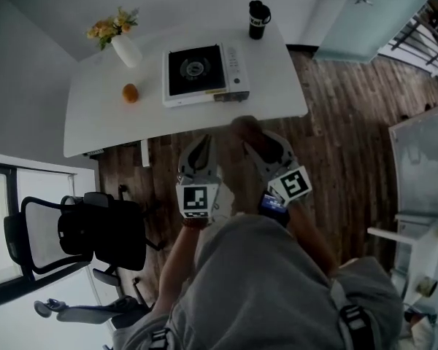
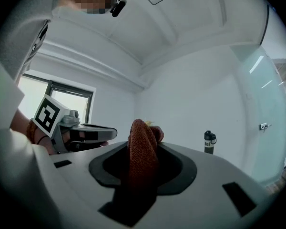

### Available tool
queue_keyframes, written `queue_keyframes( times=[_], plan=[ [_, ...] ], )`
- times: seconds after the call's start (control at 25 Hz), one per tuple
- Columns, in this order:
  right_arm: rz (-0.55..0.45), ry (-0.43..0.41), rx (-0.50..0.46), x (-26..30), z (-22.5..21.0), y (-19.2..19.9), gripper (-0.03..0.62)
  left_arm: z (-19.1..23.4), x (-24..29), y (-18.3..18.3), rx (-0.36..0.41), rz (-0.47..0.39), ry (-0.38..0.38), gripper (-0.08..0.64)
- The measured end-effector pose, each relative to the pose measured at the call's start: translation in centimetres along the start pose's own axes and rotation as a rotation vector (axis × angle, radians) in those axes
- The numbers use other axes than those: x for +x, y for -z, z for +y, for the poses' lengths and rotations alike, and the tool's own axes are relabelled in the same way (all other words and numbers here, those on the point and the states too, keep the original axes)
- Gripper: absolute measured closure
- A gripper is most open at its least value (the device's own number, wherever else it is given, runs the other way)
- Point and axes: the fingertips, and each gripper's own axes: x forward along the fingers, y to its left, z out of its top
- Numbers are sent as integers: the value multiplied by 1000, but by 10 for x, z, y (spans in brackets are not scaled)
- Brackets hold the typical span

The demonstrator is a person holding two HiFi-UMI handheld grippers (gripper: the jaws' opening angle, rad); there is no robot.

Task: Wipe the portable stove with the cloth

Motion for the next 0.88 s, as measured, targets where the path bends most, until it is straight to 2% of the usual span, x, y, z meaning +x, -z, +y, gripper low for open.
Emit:
queue_keyframes(
  times=[0.36,0.64,0.88],
  plan=[
    [86,-12,16,87,-45,10,433,75,77,6,15,-1,63,518],
    [150,70,-19,143,-77,27,426,130,119,28,-26,25,91,518],
    [208,108,-68,175,-95,40,426,156,140,40,-7,38,123,518]
  ],
)
